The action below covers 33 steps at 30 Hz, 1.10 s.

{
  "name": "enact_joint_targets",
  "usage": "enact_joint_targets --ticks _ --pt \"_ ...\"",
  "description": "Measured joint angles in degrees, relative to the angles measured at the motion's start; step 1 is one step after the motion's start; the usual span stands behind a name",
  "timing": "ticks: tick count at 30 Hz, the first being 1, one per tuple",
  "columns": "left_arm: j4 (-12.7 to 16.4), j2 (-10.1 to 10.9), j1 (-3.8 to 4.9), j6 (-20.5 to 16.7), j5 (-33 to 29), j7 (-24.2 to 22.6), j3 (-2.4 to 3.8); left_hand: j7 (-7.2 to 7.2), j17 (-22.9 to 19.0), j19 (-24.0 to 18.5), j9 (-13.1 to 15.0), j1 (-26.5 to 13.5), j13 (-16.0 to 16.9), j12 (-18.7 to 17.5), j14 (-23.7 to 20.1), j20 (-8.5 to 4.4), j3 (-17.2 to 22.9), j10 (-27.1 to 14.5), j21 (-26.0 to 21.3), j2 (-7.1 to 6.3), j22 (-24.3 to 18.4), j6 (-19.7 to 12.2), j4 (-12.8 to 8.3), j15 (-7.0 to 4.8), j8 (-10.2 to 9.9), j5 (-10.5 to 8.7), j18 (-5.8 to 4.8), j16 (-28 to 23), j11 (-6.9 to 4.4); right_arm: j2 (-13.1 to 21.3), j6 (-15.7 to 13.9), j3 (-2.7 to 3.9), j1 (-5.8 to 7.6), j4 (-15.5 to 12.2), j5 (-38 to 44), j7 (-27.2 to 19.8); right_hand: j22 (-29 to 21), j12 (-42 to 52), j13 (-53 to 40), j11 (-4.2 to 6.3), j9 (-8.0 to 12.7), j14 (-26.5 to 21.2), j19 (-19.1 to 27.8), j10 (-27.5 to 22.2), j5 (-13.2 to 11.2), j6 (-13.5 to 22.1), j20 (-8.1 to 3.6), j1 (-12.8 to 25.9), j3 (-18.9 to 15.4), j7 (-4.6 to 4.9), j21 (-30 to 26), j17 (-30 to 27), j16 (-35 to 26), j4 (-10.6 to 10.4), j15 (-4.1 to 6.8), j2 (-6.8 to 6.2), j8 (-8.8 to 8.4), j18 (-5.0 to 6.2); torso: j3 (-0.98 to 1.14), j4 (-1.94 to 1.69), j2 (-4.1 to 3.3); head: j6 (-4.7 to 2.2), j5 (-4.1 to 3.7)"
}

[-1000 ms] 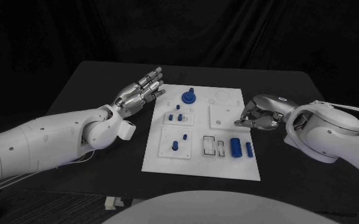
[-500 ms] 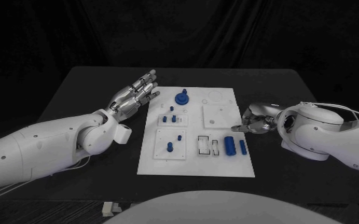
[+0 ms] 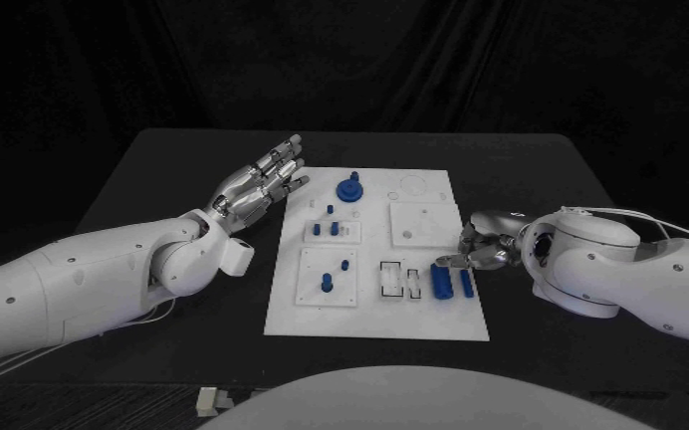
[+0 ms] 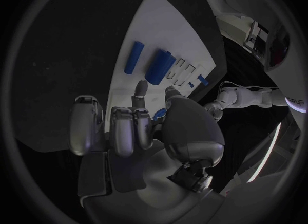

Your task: Assemble the parts on the task board

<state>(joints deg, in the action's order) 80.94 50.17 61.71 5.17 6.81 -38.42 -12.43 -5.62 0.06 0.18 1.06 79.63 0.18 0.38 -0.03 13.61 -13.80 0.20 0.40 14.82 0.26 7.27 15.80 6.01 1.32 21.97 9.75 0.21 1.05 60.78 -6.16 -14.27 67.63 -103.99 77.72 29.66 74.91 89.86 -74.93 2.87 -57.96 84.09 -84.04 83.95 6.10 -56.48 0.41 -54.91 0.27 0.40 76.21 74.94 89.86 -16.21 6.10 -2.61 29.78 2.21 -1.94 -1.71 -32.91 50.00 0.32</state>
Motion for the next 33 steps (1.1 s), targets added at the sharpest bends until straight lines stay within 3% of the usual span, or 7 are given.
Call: enact_joint_targets --ticks 6,23,33 --pt "-0.1 0.0 -0.01 0.2 0.0 0.1 0.00 0.42 0.0 0.0 0.0 0.9 0.0 0.0 -0.1 0.42 0.6 0.1 0.0 -0.16 0.1 0.0 -0.6 0.87 0.0 1.01 -0.01 0.0 0.50 -0.6 0.0 0.00 -0.25 -0.2 0.1 0.4 0.0 0.0 0.0 0.00 -0.8 0.0 0.0 0.0 -0.4 0.0 0.00 -0.6 0.4 0.00 0.0 0.0 0.0 0.1 0.00 -0.64 0.00 0.01 -0.03 -0.04 0.02 0.00 -0.07" --pt "0.0 0.2 -0.03 0.8 0.0 0.4 0.00 0.62 0.0 0.0 0.1 1.3 0.0 0.0 0.0 0.82 0.7 0.1 0.0 -0.17 0.1 0.2 -1.0 1.30 0.0 1.61 -0.01 0.0 0.88 -2.7 0.7 0.01 -1.29 0.7 1.5 0.9 0.0 0.0 0.0 -0.01 -1.4 0.0 0.0 0.0 -2.0 0.0 0.00 -0.6 0.8 0.00 0.0 0.0 0.0 -0.3 0.00 -0.63 -0.44 0.02 -0.03 -0.04 0.00 0.00 0.44" --pt "0.1 0.2 -0.04 1.0 0.0 0.8 0.00 1.23 0.0 0.2 0.1 1.6 0.1 0.2 0.2 1.03 0.9 0.2 0.0 0.06 0.2 0.4 -1.5 1.89 0.0 1.83 -0.01 0.0 1.43 -3.8 2.7 0.03 -1.57 2.1 1.8 1.9 0.0 0.0 0.0 0.00 -1.4 0.0 0.0 0.0 -2.4 0.2 0.00 0.7 0.8 0.20 -0.6 0.0 0.0 -0.4 0.00 -1.59 -1.33 0.02 -0.04 -0.08 0.05 0.00 0.54"
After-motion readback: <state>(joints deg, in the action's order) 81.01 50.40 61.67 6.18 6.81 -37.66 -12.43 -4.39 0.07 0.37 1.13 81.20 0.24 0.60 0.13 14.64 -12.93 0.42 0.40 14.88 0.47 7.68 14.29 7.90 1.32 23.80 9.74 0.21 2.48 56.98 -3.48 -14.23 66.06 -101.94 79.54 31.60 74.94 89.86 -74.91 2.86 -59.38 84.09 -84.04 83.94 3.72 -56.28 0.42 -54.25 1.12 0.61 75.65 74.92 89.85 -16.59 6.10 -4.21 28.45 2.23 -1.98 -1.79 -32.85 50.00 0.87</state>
